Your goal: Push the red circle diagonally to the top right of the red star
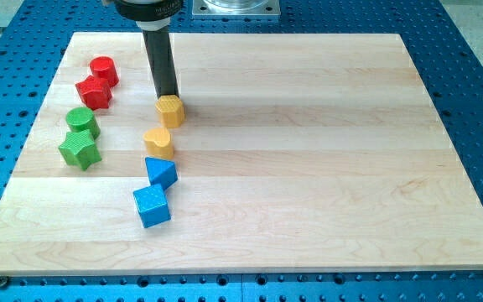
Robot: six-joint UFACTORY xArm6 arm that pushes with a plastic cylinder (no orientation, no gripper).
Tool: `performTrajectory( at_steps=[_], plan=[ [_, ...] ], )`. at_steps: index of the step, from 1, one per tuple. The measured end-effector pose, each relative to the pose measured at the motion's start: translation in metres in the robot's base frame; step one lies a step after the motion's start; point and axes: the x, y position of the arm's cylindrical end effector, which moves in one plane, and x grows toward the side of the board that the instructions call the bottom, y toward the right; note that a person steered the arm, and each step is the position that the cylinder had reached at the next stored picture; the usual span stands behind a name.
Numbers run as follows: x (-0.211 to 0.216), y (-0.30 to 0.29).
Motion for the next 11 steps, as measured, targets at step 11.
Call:
performTrajectory(
  at_steps=[11],
  plan=[
    [-0.037, -0.127]
  ],
)
